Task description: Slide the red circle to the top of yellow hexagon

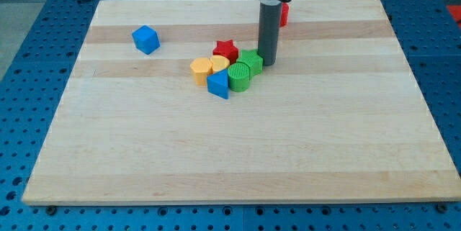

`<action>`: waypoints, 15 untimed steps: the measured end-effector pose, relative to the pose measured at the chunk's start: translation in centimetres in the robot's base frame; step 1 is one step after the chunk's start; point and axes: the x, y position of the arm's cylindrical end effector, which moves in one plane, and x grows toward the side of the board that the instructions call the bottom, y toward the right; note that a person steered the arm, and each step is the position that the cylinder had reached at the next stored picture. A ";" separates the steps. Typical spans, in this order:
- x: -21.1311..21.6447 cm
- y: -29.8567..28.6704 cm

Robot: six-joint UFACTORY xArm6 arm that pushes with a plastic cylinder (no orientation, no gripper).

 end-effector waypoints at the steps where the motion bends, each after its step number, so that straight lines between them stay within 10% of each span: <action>1: 0.0 0.1; 3: -5.8 7.5; 6: -14.2 3.8; 15: -6.4 -11.8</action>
